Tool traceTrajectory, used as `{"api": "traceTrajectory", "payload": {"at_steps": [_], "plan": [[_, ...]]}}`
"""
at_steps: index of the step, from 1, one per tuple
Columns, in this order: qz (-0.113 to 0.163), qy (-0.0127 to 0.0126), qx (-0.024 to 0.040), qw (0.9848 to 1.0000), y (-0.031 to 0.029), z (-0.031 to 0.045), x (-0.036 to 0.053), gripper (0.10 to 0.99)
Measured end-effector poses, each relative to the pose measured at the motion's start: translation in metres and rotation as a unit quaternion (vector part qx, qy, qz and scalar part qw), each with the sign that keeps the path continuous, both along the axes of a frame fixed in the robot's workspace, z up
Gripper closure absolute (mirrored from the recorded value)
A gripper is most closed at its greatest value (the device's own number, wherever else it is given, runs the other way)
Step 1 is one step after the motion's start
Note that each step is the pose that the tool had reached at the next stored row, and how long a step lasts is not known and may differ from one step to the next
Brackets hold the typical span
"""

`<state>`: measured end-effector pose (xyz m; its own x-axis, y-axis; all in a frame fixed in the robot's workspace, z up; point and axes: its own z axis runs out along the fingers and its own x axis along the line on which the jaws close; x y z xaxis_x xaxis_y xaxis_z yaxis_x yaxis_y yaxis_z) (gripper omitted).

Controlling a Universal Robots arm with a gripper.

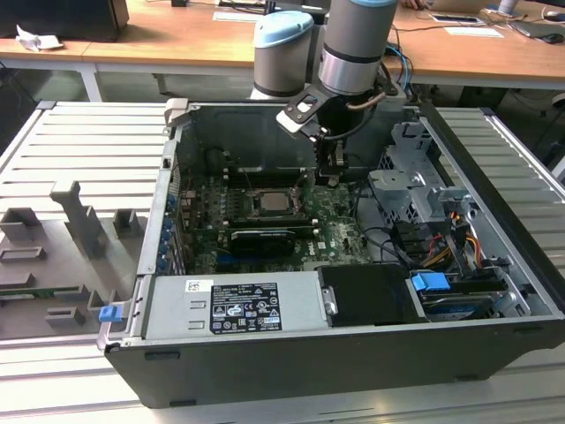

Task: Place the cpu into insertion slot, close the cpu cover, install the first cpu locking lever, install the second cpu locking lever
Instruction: 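Close the cpu cover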

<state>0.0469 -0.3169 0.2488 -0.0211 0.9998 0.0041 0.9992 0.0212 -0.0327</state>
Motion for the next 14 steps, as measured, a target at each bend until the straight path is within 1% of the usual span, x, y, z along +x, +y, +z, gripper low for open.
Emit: {"api": "traceTrajectory", "payload": {"at_steps": [7,9,13,14], "plan": [[0.000,-0.0001,0.0000,1.0000,0.0000,0.0000,-0.0091,0.980],[0.000,-0.0007,0.0000,1.0000,0.0000,0.0000,-0.0121,0.980],[0.000,-0.0045,0.0000,1.0000,0.0000,-0.0001,-0.0224,0.980],[0.000,-0.0063,0.0000,1.0000,0.0000,-0.0003,-0.0262,0.980]]}}
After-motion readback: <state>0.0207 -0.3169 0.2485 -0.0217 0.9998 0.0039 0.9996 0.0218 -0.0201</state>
